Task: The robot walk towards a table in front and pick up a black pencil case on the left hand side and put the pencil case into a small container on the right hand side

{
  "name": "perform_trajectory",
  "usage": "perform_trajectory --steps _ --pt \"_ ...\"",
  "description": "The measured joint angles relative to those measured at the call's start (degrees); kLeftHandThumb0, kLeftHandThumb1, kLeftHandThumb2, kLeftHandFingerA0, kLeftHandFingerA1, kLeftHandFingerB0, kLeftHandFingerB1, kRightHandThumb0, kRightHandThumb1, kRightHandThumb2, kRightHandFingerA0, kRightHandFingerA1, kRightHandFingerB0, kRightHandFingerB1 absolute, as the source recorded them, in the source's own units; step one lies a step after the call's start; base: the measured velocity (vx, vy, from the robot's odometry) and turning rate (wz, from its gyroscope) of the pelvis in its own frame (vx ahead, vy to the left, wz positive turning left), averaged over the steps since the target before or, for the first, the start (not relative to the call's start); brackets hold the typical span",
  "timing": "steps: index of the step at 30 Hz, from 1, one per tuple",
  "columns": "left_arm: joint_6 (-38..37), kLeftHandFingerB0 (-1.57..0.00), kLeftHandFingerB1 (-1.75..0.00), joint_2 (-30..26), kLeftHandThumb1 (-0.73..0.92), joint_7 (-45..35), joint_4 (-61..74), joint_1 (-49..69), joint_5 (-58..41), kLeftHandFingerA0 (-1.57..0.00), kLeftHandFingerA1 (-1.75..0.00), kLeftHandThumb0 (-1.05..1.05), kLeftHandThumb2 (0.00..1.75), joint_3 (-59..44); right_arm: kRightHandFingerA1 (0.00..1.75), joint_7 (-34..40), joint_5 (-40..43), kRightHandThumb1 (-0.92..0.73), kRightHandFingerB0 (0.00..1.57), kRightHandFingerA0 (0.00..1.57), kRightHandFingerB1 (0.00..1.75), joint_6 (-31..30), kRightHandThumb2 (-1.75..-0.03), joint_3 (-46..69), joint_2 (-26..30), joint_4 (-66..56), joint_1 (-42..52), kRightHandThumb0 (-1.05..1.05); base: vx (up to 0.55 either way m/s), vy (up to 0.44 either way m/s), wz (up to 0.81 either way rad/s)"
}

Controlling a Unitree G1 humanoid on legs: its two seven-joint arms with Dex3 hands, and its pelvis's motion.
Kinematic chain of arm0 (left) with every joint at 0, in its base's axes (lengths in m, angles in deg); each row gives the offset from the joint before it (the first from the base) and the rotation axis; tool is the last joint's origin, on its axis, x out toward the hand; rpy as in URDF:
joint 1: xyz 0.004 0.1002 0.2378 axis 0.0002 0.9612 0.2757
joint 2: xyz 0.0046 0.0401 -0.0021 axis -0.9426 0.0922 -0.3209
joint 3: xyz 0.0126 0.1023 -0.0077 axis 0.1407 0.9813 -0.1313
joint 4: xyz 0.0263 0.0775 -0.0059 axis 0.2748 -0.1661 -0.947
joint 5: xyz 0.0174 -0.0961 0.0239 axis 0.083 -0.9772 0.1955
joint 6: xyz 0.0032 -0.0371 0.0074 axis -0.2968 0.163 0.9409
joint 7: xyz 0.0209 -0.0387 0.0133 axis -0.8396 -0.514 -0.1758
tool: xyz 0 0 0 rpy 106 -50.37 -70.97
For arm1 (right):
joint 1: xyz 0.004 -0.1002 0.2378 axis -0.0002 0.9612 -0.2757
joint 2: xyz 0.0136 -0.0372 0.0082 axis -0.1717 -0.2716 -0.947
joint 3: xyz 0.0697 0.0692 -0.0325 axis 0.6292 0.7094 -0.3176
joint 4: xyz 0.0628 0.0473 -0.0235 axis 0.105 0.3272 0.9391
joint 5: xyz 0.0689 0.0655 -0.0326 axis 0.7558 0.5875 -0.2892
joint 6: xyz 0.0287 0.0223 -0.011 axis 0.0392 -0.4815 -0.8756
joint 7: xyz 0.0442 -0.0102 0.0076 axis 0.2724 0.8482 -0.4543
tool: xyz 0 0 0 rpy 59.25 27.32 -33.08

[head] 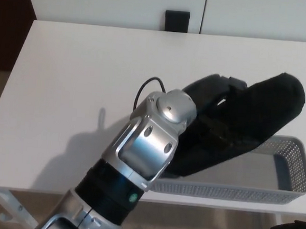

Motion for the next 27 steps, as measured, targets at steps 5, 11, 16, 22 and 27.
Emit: perform_trajectory --steps 5,11,16,22,27 --pt "0.03 -0.89 -0.65 -0.03 0.76 0.48 0.35 0.43 -1.03 -0.93 -1.41 -0.23 0.68 0.72 0.63 0.01 0.01 -0.42 0.52 0.63 0.56 0.17 -0.82 0.02 0.0 0.51 -0.2 -0.35 0.0 0.0 0.0" --pt "-0.05 -0.05 -0.2 -3.3 0.44 0.28 2.09 -0.63 0.29 -0.2 -0.55 -0.7 0.8 8.14 0.45 -0.04 0.02 -0.54 0.63 0.68 0.42 0.17 -0.55 0.02 0.02 0.52 -1.4 -0.35 0.0 0.0 0.0" --pt "-0.47 0.0 0.0 -11.55 0.49 -3.17 5.84 -4.29 2.22 0.0 -0.02 -0.88 0.9 17.76 0.46 -0.09 -0.09 -0.53 0.63 0.7 0.42 0.17 -0.55 -0.08 0.26 0.07 -1.73 -0.36 0.0 0.0 0.0" --pt "-0.5 0.0 0.0 -17.54 0.51 -7.87 9.7 -6.4 2.1 0.0 0.0 -0.91 0.92 20.23 0.45 -0.1 -0.37 -0.53 0.62 0.67 0.42 0.11 -0.55 -0.23 0.79 -0.02 -2.14 -0.34 0.0 0.0 0.0" --pt "-0.59 0.0 0.0 -20.02 0.51 -10.94 11.04 -7.77 1.76 0.0 0.0 -0.91 0.93 20.33 0.46 -0.09 -0.63 -0.52 0.63 0.69 0.42 0.02 -0.55 -0.4 0.81 -0.03 -2.41 -0.35 0.0 0.0 0.0"
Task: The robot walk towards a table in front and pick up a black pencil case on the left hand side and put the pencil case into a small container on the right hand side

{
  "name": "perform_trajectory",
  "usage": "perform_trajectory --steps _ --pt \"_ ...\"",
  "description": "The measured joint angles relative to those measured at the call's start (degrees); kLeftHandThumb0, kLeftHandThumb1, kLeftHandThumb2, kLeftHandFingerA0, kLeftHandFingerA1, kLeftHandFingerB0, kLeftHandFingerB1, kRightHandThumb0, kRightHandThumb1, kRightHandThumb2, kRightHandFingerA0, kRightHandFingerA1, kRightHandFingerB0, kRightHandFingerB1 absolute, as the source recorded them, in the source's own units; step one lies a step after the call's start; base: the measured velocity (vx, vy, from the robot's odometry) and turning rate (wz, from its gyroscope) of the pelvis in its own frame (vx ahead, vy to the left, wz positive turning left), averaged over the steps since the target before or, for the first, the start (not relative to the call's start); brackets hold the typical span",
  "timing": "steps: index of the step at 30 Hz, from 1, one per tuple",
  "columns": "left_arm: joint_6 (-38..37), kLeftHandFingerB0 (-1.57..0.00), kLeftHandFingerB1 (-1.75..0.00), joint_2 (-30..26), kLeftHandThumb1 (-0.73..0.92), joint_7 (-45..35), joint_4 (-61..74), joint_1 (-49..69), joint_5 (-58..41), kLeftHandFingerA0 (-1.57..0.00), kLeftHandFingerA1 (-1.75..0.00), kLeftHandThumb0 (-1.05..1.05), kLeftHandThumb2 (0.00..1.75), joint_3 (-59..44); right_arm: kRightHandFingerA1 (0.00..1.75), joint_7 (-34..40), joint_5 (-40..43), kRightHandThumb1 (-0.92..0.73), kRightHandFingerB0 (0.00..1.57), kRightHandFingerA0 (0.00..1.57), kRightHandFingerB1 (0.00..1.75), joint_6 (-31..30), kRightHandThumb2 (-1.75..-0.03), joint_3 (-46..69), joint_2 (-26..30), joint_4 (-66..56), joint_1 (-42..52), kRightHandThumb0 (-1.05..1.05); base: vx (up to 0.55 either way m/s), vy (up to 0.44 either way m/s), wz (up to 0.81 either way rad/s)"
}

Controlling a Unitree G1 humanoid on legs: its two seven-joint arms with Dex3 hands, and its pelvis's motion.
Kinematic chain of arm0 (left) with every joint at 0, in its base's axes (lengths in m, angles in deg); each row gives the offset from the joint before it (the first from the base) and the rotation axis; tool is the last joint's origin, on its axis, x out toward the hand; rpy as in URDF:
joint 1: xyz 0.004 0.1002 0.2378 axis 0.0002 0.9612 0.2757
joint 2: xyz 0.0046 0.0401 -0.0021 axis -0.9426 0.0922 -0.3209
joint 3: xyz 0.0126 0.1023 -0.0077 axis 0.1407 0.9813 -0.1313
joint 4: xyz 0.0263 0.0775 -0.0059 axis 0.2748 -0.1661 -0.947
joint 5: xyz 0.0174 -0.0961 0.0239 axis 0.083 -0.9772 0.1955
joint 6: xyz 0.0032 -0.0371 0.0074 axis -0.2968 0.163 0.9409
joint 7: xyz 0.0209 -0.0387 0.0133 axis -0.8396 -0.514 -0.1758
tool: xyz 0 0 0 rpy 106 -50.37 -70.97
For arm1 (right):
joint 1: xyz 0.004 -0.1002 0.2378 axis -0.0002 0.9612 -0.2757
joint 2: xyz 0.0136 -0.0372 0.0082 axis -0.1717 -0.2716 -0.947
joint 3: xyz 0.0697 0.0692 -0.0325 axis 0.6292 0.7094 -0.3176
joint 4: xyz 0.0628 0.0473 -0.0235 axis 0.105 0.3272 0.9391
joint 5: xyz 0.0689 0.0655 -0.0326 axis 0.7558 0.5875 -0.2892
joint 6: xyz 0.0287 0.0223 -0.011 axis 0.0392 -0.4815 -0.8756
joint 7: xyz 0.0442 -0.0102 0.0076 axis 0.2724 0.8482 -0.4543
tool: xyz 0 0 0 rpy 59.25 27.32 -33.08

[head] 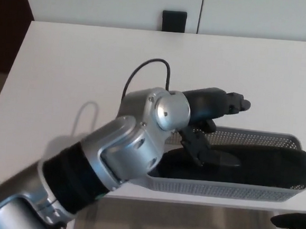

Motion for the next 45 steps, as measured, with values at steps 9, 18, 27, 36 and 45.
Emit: perform_trajectory --steps 9,18,27,36,45 --pt "-0.16 0.0 0.0 -3.63 0.63 -2.87 4.37 -1.05 -0.01 0.0 0.0 -0.92 0.59 -1.85 0.45 0.0 -0.32 -0.52 0.63 0.67 0.42 -0.02 -0.54 -0.12 0.02 0.22 -0.51 -0.33 0.0 0.0 0.0" --pt "-0.18 0.0 -0.05 -8.32 0.46 -4.21 19.82 -4.75 -2.51 0.0 -0.02 -0.82 0.88 -18.76 0.45 -0.27 -0.3 -0.52 0.64 0.68 0.42 -0.18 -0.54 -0.16 0.0 0.35 -0.87 -0.32 0.0 0.0 0.01" --pt "1.27 -0.08 -0.21 -13.63 0.35 -7.79 37.69 -1.13 -8.01 -0.07 -0.33 -0.5 0.67 -38.33 0.46 -0.44 -0.26 -0.52 0.63 0.69 0.42 -0.1 -0.55 -0.2 -0.04 0.52 -0.1 -0.34 0.0 0.0 0.0" --pt "0.52 -0.05 -0.5 -13.13 0.2 -11.67 46.48 23.52 -14.5 -0.06 -0.51 -0.27 0.81 -56.18 0.44 -0.43 -0.29 -0.52 0.61 0.61 0.43 -0.06 -0.55 -0.55 -0.17 0.96 1.56 -0.29 0.0 0.0 0.0" --pt "-1.71 -0.2 -0.38 -8.34 0.37 -18.12 45.47 54.71 -19.66 -0.28 -0.46 -0.59 0.68 -70.32 0.42 -0.41 -0.26 -0.54 0.58 0.59 0.42 0.12 -0.56 -0.68 -0.54 1.61 2.69 -0.29 0.0 0.0 0.0"
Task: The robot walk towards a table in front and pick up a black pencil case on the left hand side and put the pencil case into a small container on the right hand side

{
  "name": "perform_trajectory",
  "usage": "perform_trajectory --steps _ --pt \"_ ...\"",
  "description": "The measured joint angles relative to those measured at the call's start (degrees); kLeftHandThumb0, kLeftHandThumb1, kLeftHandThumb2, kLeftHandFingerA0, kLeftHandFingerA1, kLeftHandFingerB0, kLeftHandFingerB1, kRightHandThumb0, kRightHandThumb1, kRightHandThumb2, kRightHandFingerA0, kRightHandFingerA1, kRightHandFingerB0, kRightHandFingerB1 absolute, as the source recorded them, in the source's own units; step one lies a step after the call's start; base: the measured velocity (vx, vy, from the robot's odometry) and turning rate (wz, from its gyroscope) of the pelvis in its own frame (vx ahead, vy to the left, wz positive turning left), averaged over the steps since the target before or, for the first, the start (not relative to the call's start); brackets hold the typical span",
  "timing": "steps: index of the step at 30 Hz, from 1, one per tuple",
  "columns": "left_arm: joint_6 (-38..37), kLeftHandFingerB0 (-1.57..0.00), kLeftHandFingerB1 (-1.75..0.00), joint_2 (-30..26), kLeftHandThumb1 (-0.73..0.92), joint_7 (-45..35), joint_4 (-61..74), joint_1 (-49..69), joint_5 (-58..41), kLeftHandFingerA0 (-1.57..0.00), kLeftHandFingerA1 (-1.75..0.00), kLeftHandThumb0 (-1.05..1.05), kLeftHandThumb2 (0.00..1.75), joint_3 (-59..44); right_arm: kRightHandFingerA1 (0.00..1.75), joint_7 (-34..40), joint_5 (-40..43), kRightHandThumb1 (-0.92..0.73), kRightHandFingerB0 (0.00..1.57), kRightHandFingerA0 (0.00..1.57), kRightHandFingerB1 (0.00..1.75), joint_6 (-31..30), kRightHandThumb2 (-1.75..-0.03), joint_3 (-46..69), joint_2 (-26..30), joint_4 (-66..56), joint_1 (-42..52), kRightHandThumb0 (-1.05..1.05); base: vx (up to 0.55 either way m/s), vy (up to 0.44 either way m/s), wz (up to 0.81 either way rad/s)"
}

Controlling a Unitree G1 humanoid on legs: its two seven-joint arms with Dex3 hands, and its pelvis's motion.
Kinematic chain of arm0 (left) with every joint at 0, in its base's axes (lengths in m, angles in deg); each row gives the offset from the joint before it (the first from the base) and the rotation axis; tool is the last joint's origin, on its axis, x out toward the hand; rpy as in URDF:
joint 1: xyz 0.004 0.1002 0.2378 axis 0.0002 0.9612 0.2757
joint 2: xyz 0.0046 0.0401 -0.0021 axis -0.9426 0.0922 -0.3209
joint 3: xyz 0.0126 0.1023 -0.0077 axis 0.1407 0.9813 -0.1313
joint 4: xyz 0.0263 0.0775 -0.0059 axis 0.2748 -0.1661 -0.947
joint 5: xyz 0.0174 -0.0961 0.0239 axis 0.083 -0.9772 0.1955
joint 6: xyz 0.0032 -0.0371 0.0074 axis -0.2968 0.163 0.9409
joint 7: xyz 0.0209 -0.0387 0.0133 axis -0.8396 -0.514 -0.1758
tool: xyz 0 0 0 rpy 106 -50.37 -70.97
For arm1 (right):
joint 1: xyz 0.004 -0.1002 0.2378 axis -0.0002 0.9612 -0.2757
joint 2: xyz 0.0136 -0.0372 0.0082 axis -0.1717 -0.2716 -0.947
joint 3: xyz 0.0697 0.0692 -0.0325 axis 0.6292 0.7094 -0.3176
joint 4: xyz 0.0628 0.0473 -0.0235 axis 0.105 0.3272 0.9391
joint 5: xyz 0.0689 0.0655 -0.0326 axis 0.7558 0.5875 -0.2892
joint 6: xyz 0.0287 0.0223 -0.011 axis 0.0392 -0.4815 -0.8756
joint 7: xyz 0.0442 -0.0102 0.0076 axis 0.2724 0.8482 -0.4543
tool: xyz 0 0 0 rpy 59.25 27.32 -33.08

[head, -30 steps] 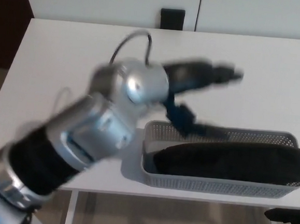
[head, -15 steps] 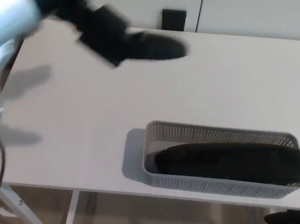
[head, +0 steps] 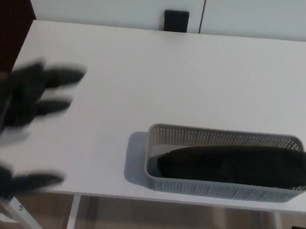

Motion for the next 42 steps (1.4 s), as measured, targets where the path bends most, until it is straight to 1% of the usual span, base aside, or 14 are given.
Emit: perform_trajectory --steps 9,12,13,16,17,18,22,23,27,28,33,34,39,42 --pt "-6.33 -0.29 -0.4 2.33 0.39 -6.23 -8.21 26.73 -2.12 -0.42 -0.48 -0.65 0.71 -6.96 0.44 0.15 -0.02 -0.52 0.58 0.6 0.43 0.4 -0.55 -0.04 -0.39 2.05 2.58 -0.29 0.0 0.0 0.0" --pt "-8.92 -0.21 -0.39 2.49 0.42 -7.41 -11.29 32.33 -2.29 -0.31 -0.47 -0.63 0.73 -6.95 0.44 0.18 -0.02 -0.51 0.57 0.62 0.43 0.54 -0.55 -0.04 -0.41 2.78 3.41 -0.3 0.0 0.0 0.0" --pt "-9.72 -0.25 -0.3 2.49 0.52 -7.68 -12.2 33.69 -2.33 -0.31 -0.38 -0.58 0.55 -6.83 0.43 0.2 -0.01 -0.53 0.54 0.6 0.41 0.6 -0.55 -0.04 -0.41 2.98 3.62 -0.33 0.0 0.0 0.0" --pt "-12.65 -0.26 -0.3 2.51 0.52 -8.01 -16.5 36.18 -2.19 -0.28 -0.37 -0.57 0.56 -4.9 0.43 0.27 0.01 -0.53 0.52 0.59 0.41 0.91 -0.55 -0.01 -0.43 3.97 4.29 -0.33 0.0 0.0 0.0" --pt "-13.19 -0.26 -0.3 2.51 0.53 -7.94 -17.44 36.24 -2.08 -0.29 -0.34 -0.51 0.57 -4.35 0.43 0.28 0.02 -0.54 0.48 0.55 0.4 0.98 -0.56 0.01 -0.43 4.12 4.4 -0.34 0.0 0.0 0.0" --pt "-14.28 -0.1 -0.51 2.51 0.34 -7.62 -19.59 36.07 -1.82 -0.11 -0.53 -0.26 0.9 -3.06 0.43 0.29 0.05 -0.54 0.48 0.53 0.4 1.19 -0.56 0.05 -0.44 4.45 4.63 -0.35 0.0 0.0 0.0" --pt "-17.29 -0.06 -0.5 3.12 0.36 -4.9 -29.85 31.98 -0.24 -0.08 -0.53 -0.21 0.88 1.89 0.43 0.32 0.25 -0.54 0.49 0.55 0.4 1.79 -0.56 0.58 -0.62 5.32 5.69 -0.39 0.0 0.0 0.0" --pt "-17.62 -0.15 -0.3 3.35 0.47 -4.31 -31.81 30.81 -0.09 -0.14 -0.36 -0.31 0.58 2.47 0.43 0.33 0.29 -0.54 0.48 0.55 0.4 1.84 -0.56 0.64 -0.66 5.36 5.84 -0.39 0.0 0.0 0.0" --pt "-19.35 -0.17 -0.28 4.14 0.48 -1.39 -41.75 25.1 0.5 -0.21 -0.34 -0.29 0.55 4.36 0.43 0.35 0.44 -0.52 0.5 0.57 0.41 2.02 -0.55 0.87 -0.81 5.42 6.41 -0.38 0.0 0.0 0.0" --pt "-19.87 -0.06 -0.5 4.24 0.37 -0.71 -43.88 24.02 0.63 -0.07 -0.51 -0.19 0.88 4.78 0.44 0.35 0.47 -0.53 0.49 0.56 0.41 2.04 -0.55 0.93 -0.82 5.42 6.49 -0.37 0.0 0.0 0.0" --pt "-23.91 -0.07 -0.51 5.13 0.35 3.78 -55.6 18.7 2.04 -0.08 -0.52 -0.19 0.87 7.14 0.43 0.35 0.72 -0.52 0.48 0.56 0.4 2.24 -0.55 1.33 -0.81 5.33 6.4 -0.39 0.0 0.0 0.0" --pt "-25.12 -0.17 -0.35 5.35 0.38 5.05 -58.12 17.56 2.42 -0.2 -0.4 -0.42 0.61 7.83 0.41 0.35 0.8 -0.53 0.47 0.55 0.39 2.3 -0.55 1.43 -0.81 5.29 6.25 -0.39 0.0 0.0 0.0" --pt "-29.46 -0.18 -0.29 5.55 0.46 9.88 -64.86 14.46 4.29 -0.25 -0.34 -0.36 0.55 10.39 0.42 0.35 1.03 -0.52 0.48 0.55 0.39 2.31 -0.55 1.83 -0.8 4.85 5.57 -0.38 0.0 0.0 0.0" --pt "-32.57 -0.16 -0.35 5.5 0.39 13.25 -68.47 12.93 5.53 -0.19 -0.4 -0.41 0.62 11.95 0.42 0.35 1.1 -0.53 0.47 0.55 0.4 2.31 -0.55 2.11 -0.8 4.73 4.96 -0.36 0.0 0.0 0.0"
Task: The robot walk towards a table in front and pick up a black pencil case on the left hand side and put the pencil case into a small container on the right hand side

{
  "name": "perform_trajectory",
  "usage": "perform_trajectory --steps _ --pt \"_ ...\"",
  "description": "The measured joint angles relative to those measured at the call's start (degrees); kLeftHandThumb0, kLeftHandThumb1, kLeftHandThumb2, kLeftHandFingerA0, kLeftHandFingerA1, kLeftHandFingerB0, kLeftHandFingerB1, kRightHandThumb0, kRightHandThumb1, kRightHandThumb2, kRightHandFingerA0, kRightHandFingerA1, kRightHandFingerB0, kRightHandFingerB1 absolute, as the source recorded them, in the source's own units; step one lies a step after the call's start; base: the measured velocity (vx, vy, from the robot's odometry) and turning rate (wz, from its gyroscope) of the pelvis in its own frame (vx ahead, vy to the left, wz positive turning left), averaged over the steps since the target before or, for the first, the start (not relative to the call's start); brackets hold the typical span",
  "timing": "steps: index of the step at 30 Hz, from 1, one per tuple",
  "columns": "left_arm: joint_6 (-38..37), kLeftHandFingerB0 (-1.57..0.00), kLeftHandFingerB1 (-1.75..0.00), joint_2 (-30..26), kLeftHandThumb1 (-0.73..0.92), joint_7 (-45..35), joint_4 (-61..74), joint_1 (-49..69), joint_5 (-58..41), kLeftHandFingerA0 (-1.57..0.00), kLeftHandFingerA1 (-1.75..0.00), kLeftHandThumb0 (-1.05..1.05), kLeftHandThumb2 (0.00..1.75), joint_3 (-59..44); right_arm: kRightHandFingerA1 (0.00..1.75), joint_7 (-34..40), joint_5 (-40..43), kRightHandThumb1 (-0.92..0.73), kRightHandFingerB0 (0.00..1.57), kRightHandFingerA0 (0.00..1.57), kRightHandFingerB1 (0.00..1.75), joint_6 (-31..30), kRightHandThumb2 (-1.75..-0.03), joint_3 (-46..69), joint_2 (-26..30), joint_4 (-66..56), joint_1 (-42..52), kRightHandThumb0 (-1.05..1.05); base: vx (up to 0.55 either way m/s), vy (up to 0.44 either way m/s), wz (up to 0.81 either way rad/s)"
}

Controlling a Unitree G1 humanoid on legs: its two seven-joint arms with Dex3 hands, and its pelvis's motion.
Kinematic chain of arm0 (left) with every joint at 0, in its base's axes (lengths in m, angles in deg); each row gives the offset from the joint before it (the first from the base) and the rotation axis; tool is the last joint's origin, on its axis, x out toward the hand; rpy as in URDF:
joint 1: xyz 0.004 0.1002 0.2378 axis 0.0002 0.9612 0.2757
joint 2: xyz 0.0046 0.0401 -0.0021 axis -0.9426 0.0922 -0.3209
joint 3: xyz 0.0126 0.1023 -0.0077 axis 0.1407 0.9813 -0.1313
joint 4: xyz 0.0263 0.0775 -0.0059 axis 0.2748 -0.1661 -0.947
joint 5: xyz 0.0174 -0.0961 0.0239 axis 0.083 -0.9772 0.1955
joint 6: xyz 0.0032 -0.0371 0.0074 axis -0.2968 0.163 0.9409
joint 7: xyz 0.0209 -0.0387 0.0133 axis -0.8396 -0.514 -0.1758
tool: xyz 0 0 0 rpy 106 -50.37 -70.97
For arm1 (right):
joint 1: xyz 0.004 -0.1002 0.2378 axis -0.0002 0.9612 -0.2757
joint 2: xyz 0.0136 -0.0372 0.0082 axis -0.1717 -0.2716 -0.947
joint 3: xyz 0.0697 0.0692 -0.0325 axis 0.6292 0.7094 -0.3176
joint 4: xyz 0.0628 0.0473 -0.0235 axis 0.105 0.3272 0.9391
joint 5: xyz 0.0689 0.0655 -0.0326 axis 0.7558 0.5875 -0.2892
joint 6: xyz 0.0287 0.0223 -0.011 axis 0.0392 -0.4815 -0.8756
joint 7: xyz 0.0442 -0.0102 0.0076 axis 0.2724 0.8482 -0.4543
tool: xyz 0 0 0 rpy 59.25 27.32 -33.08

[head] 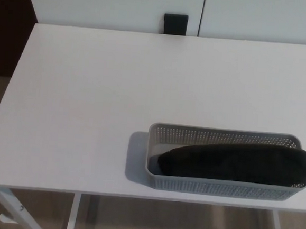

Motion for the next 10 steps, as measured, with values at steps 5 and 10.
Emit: perform_trajectory --steps 5,10 --pt "-4.93 -0.18 -0.28 -0.47 0.47 5.25 -5.57 -2.18 1.98 -0.22 -0.35 -0.35 0.55 2.21 0.43 0.05 0.04 -0.53 0.47 0.56 0.4 0.01 -0.55 0.71 0.0 -0.11 -0.88 -0.38 0.0 0.0 0.0" --pt "-8.86 -0.07 -0.51 -1.37 0.37 9.11 -9.16 -3.64 3.33 -0.08 -0.52 -0.2 0.88 3.46 0.44 0.13 0.05 -0.53 0.46 0.56 0.4 0.01 -0.55 0.94 0.0 -0.33 -1.36 -0.4 0.0 0.0 0.0"
